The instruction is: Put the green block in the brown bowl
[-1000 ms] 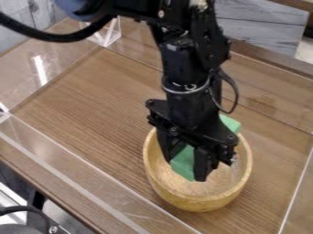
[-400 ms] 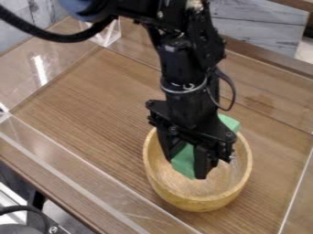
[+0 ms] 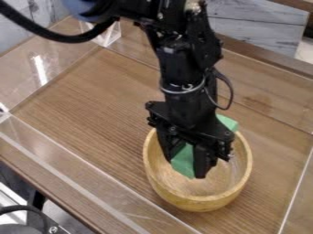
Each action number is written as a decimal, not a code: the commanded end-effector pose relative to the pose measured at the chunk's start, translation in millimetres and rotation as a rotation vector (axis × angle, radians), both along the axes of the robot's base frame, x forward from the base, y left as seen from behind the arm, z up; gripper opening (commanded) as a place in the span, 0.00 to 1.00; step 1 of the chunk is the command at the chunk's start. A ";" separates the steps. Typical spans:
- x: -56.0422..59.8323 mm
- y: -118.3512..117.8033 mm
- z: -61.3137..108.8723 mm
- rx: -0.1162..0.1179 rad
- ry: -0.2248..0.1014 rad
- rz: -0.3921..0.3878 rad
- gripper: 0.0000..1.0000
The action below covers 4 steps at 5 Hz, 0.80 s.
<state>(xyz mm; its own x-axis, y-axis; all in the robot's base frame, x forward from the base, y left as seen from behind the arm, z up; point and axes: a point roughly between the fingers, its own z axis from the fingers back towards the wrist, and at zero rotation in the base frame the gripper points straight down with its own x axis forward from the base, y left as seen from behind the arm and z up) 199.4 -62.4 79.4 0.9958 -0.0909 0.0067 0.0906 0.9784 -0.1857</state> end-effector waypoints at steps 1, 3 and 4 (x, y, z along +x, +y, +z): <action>6.8 1.9 4.3 -0.011 -0.029 0.002 1.00; 15.1 21.7 11.6 -0.012 -0.034 0.031 1.00; 21.2 34.6 16.4 -0.010 -0.041 0.050 1.00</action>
